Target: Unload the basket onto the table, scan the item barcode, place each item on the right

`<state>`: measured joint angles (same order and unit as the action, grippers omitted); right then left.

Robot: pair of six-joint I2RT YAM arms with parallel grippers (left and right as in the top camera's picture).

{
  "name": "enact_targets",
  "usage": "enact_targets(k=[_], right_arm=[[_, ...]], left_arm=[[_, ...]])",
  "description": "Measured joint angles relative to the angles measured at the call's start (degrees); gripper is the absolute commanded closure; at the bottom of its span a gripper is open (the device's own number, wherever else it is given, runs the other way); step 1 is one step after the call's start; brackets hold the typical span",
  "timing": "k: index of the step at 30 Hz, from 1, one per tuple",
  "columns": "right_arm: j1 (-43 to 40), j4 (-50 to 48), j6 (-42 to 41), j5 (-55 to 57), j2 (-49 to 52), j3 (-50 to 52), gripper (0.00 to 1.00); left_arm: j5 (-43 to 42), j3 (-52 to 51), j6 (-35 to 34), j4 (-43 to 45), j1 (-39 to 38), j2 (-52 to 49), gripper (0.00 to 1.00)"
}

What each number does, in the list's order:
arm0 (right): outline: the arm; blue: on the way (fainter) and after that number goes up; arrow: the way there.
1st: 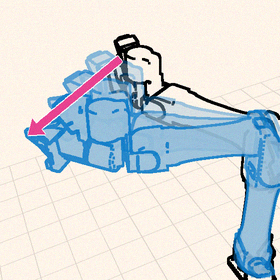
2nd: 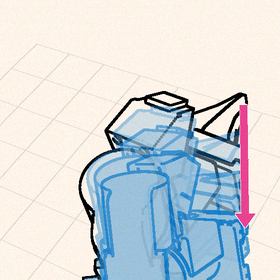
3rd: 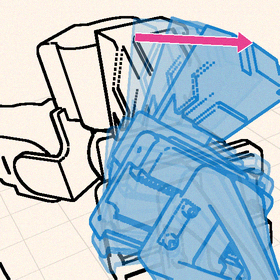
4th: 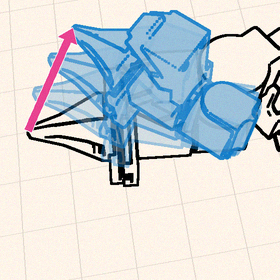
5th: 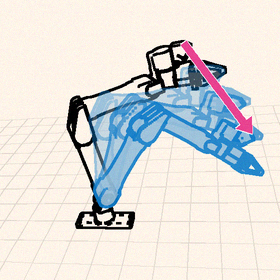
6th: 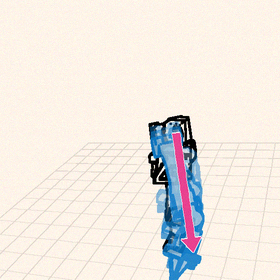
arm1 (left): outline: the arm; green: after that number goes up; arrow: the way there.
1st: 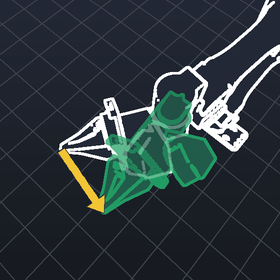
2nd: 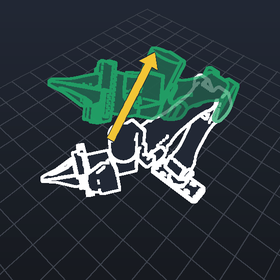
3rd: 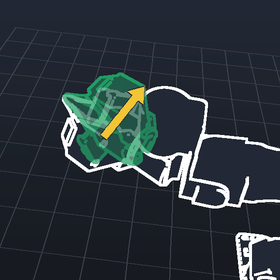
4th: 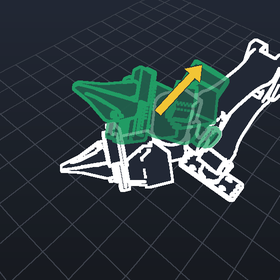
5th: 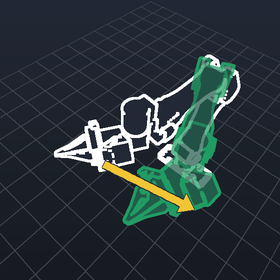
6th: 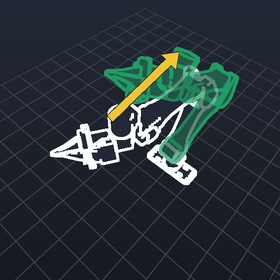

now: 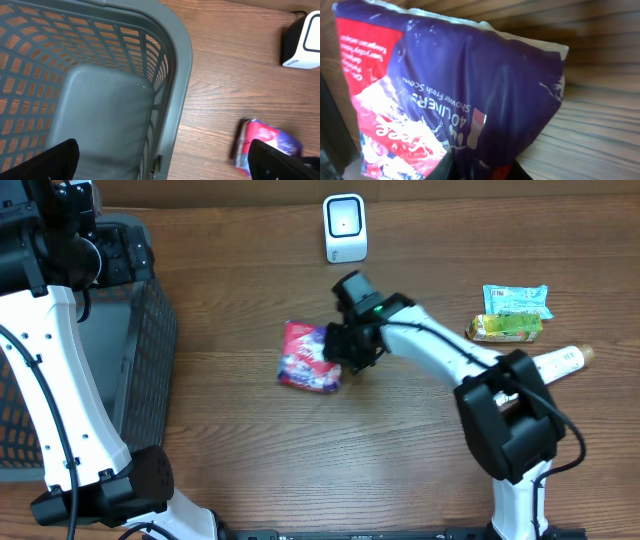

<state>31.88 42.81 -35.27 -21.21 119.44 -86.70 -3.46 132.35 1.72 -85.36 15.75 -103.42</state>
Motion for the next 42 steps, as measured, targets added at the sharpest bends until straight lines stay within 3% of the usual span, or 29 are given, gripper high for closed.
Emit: enact_targets(k=[8,12,13,18,24,28,37,42], right_arm=[[-7.17,6.69,5.49,-0.96,-3.23,-0.17,0.74],[-7.67,10.32,10.21,1.01,-3.34,-0.22,0.32],[-7.63,11.15,11.98,2.10,-3.34,-0.22,0.31],[-7.45,15.21,17.05,7.82,-3.37,-1.16,0.30],[-6.29,21.84,19.28,15.58,-3.52,-11.04,0.30],[-1.64,22.03,19.87,21.57,-4.68,-16.02,0.29],[13.46,19.65,19.87,34.32,-3.93,-16.70,0.28],[16.52,19.10,18.95,38.66,-0.50,-16.70,0.30]], left_arm=[[0.00,0.02,0.00,0.00,0.00,0.00,0.00],[0.00,0.02,0.00,0.00,0.00,0.00,0.00],[0.00,0.00,0.00,0.02,0.00,0.00,0.01],[0.00,0.00,0.00,0.02,0.00,0.00,0.00],[0.00,0.00,0.00,0.02,0.00,0.00,0.00],[0.00,0.02,0.00,0.00,0.00,0.00,0.00],[0.00,0.02,0.00,0.00,0.00,0.00,0.00],[0.00,0.00,0.00,0.00,0.00,0.00,0.00]])
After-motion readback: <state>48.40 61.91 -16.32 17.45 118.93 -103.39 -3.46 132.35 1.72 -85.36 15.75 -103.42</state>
